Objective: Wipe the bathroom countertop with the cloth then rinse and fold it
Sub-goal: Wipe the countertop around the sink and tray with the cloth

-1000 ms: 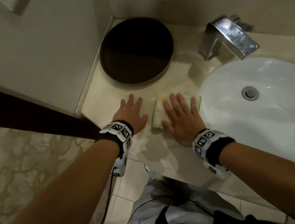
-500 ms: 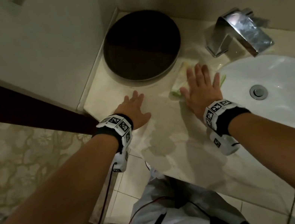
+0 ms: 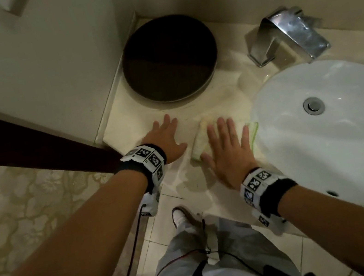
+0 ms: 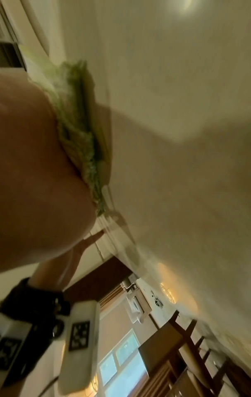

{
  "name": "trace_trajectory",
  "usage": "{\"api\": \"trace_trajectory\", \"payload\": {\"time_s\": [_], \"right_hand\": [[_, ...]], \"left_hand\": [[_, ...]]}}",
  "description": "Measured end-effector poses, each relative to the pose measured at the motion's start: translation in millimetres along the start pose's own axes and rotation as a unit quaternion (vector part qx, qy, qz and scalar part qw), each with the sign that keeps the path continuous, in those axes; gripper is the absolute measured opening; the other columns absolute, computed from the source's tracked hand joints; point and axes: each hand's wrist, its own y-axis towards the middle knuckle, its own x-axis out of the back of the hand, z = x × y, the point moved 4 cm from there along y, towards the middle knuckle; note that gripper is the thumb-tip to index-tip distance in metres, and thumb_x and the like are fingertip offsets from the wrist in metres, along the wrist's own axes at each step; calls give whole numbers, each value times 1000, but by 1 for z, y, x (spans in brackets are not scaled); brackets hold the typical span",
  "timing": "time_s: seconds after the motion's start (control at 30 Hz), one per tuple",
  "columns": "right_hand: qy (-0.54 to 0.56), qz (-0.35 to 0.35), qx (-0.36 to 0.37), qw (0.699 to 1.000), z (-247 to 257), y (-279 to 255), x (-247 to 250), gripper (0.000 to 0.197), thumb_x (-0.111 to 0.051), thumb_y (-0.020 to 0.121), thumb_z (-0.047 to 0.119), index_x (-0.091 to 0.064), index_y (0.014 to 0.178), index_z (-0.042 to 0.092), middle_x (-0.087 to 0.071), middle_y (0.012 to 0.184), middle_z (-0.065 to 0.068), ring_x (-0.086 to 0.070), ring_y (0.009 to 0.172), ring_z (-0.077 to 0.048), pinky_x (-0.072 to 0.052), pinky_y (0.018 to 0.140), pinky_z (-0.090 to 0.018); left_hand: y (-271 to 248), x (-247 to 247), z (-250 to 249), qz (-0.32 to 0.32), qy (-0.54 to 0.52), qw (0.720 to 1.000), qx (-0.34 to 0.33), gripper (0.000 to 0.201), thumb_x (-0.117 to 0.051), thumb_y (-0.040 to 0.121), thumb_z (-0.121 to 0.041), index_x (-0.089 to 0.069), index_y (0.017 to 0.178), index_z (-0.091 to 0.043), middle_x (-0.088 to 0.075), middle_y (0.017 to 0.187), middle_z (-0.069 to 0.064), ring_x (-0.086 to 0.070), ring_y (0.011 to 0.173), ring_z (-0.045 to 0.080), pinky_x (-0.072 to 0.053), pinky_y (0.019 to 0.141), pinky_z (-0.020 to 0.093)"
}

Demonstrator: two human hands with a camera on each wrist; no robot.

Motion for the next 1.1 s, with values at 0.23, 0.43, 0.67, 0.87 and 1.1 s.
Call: {"api": "trace_trajectory", "payload": {"time_s": [0.23,0.43,0.67,0.87,1.1], "right_hand": [[-6,3,-19,1000,10,-12,-12,71,2,94,62,20,150,22,29,156,-8,27,145,-27,12,116,-56],[32,-29,-92,995,1,24,9,73,-5,94,63,14,153,24,22,160,-5,20,147,-25,9,118,-54],[28,-10,-124,992,17,30,12,75,-7,94,63,16,153,23,25,159,-7,24,146,-28,9,117,-56],[5,5,-70,998,96,48,8,74,-2,93,64,21,151,24,30,157,-7,27,144,-29,11,116,-58],[-20,-5,-34,999,184,80,12,71,-1,94,61,21,150,23,26,158,-9,24,145,-32,8,115,-60]], "left_hand": [[-1,-8,1,-2,1,1000,-20,79,-41,95,-49,3,154,-20,15,161,3,6,148,34,-16,119,48],[-23,-23,20,-39,-10,993,-115,56,-36,100,-26,-18,152,-17,-1,162,6,-1,148,29,-17,118,47],[-55,-21,83,-47,-67,992,-97,51,-32,102,-19,-21,151,-14,-5,162,6,-4,148,21,-10,121,35],[-71,-35,121,-120,-101,980,-119,50,-42,98,-18,-34,147,-14,-19,159,7,-13,147,21,-17,119,33],[-95,-52,151,-181,-102,972,-106,46,-47,92,-21,-47,137,-17,-26,155,9,-31,139,27,-35,111,39]]}}
